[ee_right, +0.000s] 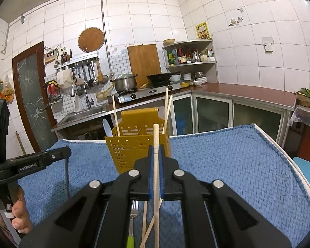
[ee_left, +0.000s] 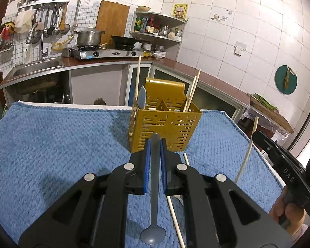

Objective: Organize utensils
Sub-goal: 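Lift the metal spoon and chopstick and carry them over the yellow holder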

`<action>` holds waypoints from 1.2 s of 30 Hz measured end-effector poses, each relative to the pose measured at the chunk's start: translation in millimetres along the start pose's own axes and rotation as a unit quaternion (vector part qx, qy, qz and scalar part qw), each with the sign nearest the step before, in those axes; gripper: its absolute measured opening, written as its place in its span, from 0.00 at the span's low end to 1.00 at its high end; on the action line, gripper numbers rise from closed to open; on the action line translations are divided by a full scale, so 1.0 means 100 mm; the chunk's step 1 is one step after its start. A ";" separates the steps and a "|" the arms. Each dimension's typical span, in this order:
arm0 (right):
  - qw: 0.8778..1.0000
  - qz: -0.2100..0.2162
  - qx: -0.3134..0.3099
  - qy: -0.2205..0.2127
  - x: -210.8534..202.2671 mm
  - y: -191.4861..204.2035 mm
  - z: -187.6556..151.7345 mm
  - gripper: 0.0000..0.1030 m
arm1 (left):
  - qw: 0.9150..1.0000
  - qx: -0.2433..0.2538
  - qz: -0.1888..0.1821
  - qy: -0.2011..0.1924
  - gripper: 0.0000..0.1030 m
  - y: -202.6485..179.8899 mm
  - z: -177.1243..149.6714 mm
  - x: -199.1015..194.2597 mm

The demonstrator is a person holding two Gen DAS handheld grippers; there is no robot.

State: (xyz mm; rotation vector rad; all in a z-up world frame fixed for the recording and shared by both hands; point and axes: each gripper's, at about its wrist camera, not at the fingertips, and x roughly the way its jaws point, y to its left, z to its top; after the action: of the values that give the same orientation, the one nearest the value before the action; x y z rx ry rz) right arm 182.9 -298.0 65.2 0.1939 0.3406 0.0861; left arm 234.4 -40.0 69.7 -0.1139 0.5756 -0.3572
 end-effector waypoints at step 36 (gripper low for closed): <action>0.999 0.005 -0.020 -0.042 0.12 0.08 0.66 0.03 | 0.999 0.005 0.000 -0.039 0.08 -0.05 0.66 0.00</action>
State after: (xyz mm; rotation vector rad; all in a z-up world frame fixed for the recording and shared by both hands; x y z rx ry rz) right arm 215.9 -300.1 123.6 0.1599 0.2541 0.0937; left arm 269.3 -43.9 125.2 -0.1184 0.4960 -0.3539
